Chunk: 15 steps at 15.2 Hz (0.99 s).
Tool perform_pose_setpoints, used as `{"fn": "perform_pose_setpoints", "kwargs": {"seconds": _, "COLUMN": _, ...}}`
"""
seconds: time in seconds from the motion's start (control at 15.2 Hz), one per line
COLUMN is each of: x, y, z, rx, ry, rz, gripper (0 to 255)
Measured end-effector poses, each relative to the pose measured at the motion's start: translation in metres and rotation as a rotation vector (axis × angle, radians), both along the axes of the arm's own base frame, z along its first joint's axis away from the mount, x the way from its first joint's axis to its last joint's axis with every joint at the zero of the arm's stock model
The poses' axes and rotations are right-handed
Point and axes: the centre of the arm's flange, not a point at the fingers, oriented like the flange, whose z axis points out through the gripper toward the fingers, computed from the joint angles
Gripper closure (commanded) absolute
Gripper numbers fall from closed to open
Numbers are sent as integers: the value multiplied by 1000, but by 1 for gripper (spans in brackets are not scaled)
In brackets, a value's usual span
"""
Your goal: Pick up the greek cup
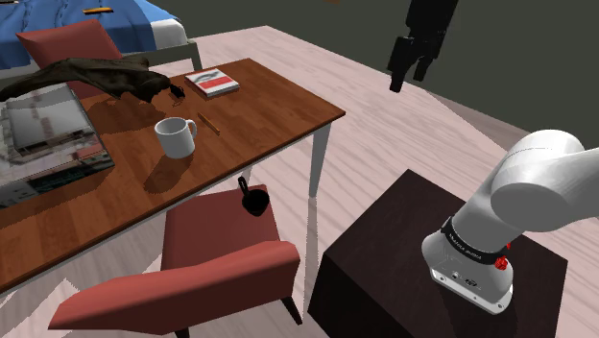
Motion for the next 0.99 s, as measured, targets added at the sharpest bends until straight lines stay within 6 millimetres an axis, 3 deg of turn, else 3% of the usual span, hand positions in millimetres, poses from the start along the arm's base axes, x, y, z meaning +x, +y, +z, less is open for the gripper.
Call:
{"fn": "perform_pose_setpoints", "kwargs": {"seconds": 0.13, "x": 2, "y": 0, "z": -5, "rx": 4, "ry": 0, "rz": 3, "gripper": 0}}
{"fn": "perform_pose_setpoints", "kwargs": {"seconds": 0.33, "x": 21, "y": 3, "z": -31, "rx": 25, "ry": -2, "rz": 16, "gripper": 0}}
{"fn": "perform_pose_setpoints", "kwargs": {"seconds": 0.99, "x": 88, "y": 25, "z": -142, "rx": 106, "ry": -15, "rz": 69, "gripper": 0}}
